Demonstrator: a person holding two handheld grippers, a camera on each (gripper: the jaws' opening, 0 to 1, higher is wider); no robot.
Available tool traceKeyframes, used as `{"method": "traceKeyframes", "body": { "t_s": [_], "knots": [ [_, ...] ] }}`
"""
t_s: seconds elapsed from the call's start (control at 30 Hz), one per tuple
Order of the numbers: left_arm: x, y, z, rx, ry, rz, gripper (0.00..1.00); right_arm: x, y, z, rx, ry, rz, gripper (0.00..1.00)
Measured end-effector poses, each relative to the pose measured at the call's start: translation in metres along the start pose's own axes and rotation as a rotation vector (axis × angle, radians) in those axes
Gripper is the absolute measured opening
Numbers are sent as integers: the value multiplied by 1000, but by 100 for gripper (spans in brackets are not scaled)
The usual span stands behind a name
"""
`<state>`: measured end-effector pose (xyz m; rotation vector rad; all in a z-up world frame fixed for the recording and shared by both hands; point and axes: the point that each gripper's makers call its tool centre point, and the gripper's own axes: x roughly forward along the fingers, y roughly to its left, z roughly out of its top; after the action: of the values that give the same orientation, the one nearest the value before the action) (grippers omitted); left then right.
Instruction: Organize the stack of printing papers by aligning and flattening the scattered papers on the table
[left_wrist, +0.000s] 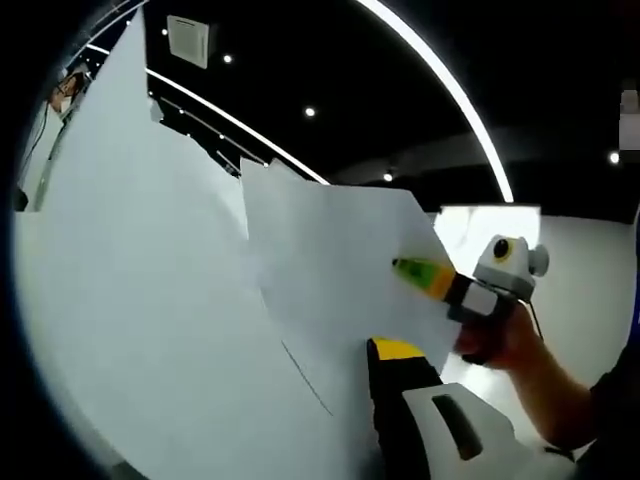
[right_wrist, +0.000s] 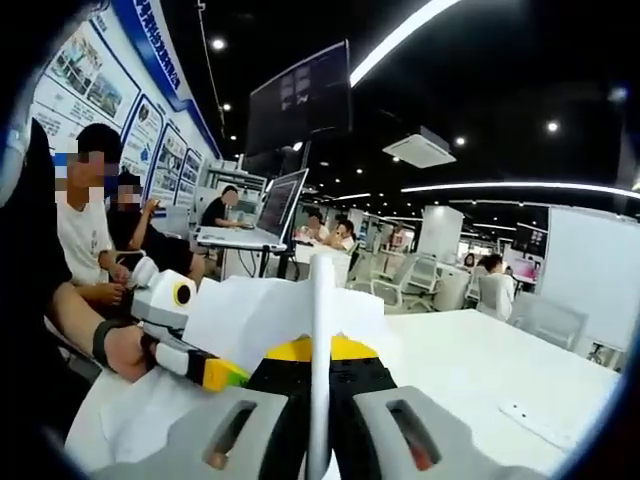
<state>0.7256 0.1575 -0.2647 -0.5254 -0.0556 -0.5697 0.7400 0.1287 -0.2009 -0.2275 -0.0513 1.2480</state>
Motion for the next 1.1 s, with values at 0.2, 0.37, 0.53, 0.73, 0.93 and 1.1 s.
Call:
{"method": "traceKeyframes", "body": {
  "t_s": [0.2, 0.37, 0.53, 0.73, 0.93, 1.1],
  "knots": [
    [0, -1, 0, -1, 0, -7, 24, 4, 4, -2, -2, 5, 9, 0],
    [0, -1, 1, -2, -3, -10, 24, 6, 6, -2, -2, 3, 11, 0],
    [0, -2, 2, -11, -10, -16, 23, 8, 8, -2, -4, 6, 15, 0],
    [0, -4, 2, -3, -12, -23, 21, 11, 12, -2, -2, 10, 28, 0],
    [0, -6, 1, -6, -9, -30, 22, 14, 17, -1, -16, 14, 40, 0],
    [0, -6, 1, -6, -8, -28, 21, 17, 19, -1, -19, 15, 46, 0]
  ]
}}
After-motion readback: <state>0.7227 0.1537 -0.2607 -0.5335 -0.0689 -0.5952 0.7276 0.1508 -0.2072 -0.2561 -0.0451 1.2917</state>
